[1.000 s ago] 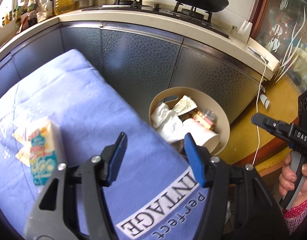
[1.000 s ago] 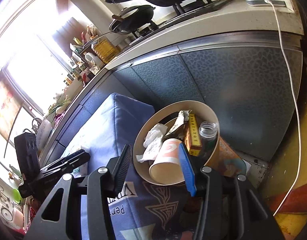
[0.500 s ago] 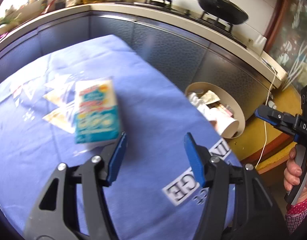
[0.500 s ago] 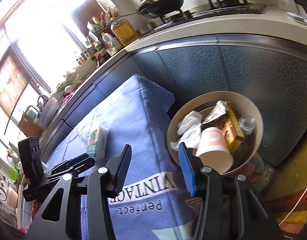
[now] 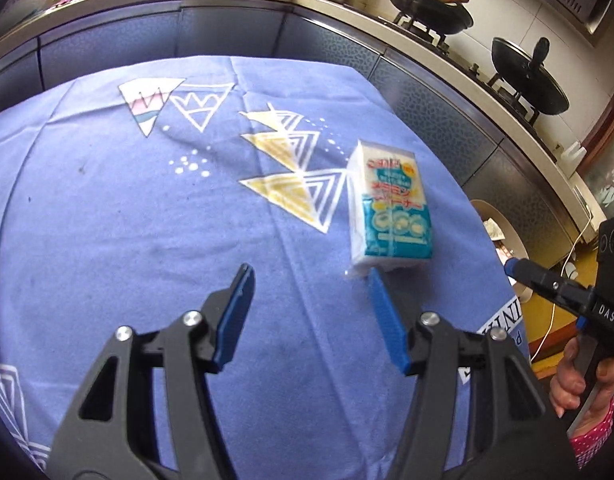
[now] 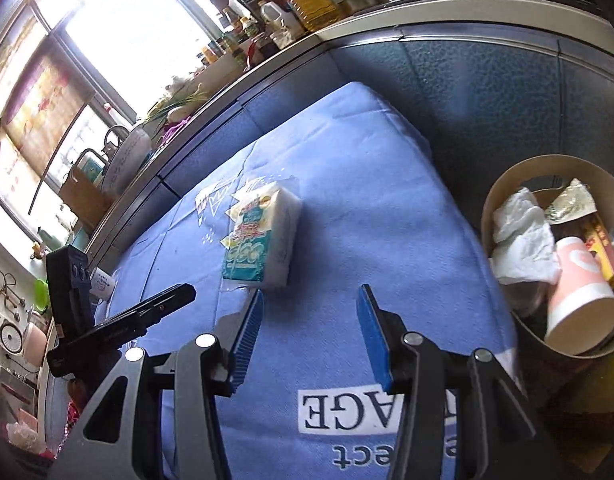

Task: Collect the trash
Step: 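Close the left tool around the white-and-blue tissue pack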

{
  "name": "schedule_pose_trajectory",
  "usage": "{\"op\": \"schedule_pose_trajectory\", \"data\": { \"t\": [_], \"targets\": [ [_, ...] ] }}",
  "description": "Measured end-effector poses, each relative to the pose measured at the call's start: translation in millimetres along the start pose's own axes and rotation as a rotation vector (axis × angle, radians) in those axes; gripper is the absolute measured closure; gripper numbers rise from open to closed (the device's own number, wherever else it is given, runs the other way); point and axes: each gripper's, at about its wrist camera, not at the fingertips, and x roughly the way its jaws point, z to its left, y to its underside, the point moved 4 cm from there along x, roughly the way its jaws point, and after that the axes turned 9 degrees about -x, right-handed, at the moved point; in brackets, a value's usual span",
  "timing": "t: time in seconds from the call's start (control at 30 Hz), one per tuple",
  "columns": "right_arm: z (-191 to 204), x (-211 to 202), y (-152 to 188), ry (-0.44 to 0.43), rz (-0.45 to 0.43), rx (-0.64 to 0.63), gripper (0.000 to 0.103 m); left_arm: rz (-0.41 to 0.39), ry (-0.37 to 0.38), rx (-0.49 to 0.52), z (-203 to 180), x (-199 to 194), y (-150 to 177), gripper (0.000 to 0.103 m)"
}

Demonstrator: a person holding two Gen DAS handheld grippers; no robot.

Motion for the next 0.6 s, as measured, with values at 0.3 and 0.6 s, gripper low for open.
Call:
{"op": "schedule_pose_trajectory", "data": {
  "t": [0.3,0.6],
  "targets": [
    [4,36,-12,-0.128,0.049,0.1,0.055,-0.01,0.035,-0.041,10,-1,-7,0.046],
    [6,69,-18,-0.183,0.082,0.194,0.054,-0.001,0.076,-0.098,26,-4,-16,0.046]
  ]
}}
